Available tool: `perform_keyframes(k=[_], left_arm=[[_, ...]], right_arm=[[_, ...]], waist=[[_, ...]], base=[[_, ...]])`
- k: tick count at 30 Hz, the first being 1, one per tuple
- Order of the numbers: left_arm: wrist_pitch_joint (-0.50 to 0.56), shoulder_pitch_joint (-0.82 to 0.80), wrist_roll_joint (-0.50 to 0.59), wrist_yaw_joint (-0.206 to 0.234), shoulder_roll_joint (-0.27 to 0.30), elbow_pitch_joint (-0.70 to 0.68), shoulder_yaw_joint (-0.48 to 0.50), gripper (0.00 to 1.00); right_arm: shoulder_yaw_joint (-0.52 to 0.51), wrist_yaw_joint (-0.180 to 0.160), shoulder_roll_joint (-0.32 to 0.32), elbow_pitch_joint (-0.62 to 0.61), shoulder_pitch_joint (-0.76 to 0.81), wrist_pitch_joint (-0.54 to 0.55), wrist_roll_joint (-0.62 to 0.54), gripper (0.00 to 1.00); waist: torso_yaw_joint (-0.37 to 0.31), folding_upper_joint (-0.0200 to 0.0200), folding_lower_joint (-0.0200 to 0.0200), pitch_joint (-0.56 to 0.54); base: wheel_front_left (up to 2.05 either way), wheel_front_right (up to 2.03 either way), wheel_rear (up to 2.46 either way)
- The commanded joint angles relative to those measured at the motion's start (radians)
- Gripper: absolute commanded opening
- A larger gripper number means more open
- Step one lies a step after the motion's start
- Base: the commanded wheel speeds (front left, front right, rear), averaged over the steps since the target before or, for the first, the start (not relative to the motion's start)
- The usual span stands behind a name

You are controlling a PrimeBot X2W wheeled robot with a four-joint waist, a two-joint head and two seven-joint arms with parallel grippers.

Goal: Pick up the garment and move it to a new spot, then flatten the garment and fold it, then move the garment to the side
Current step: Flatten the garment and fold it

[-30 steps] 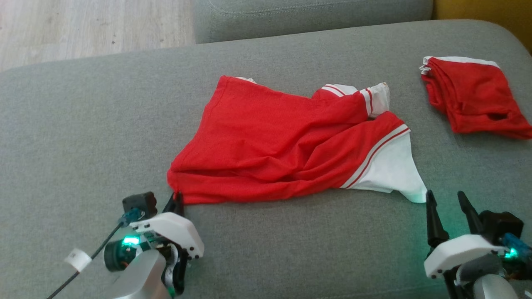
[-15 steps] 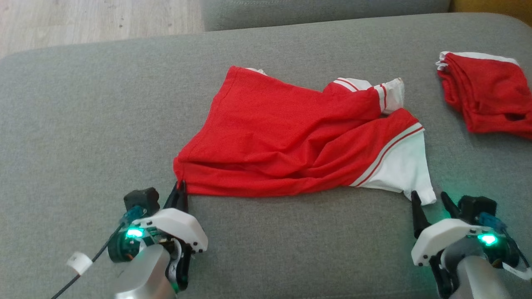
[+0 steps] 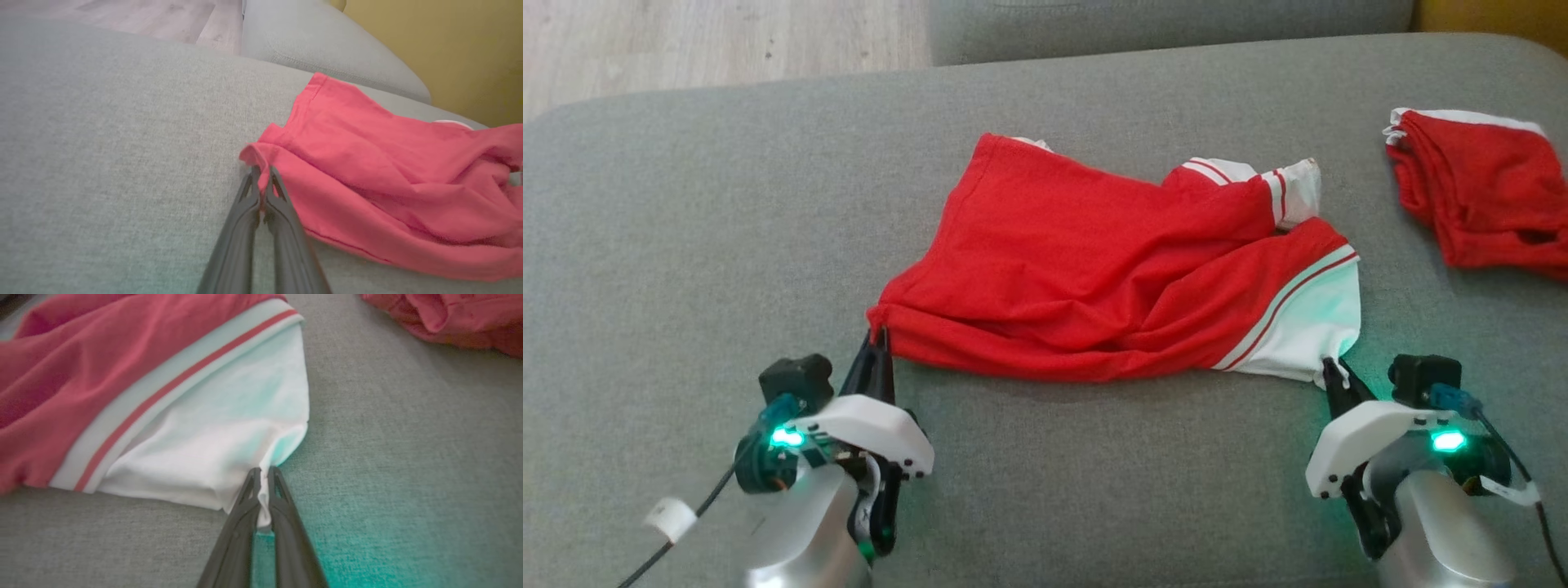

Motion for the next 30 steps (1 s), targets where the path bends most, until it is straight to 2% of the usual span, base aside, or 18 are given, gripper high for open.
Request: perform_keyframes(k=[1,8,16,17,24,30], left_arm=[[-0.015,-0.016,0.006,0.007,0.032,-0.040,0.028,0.00],[-0.023,-0.002,-0.009,0.001,0.064,-0.184,0.047,0.00],[0.015,0.019,-0.045,0.015,0.133,-0.477,0.095,0.00],[0.015,0.019,-0.045,0.015,0.133,-0.477,0.095,0.00],[0.084,0.018,-0.044,0.074,0.233,-0.808,0.154,0.00],[0.183,-0.016,-0.027,0.122,0.327,-1.067,0.196,0.00]], right_arm=[[0.037,0.007,0.001,-0.012,-0.024,-0.011,0.013,0.00],[0.044,0.007,0.001,-0.154,-0.051,-0.047,0.058,0.00],[0.028,0.007,-0.016,-0.534,-0.007,0.028,0.100,0.00],[0.028,0.007,-0.016,-0.534,-0.007,0.028,0.100,0.00],[-0.004,0.007,-0.031,-0.907,0.039,0.143,0.119,0.00],[-0.041,0.007,-0.033,-1.162,0.047,0.221,0.123,0.00]], waist=[[0.000,0.0000,0.0000,-0.009],[0.002,0.0000,0.0000,-0.076],[0.012,0.0000,0.0000,-0.154],[0.012,0.0000,0.0000,-0.154],[0.021,0.0000,0.0000,-0.186],[0.023,0.0000,0.0000,-0.198]], base=[[0.00,0.00,0.00],[0.00,0.00,0.00],[0.00,0.00,0.00],[0.00,0.00,0.00],[0.00,0.00,0.00],[0.00,0.00,0.00]])
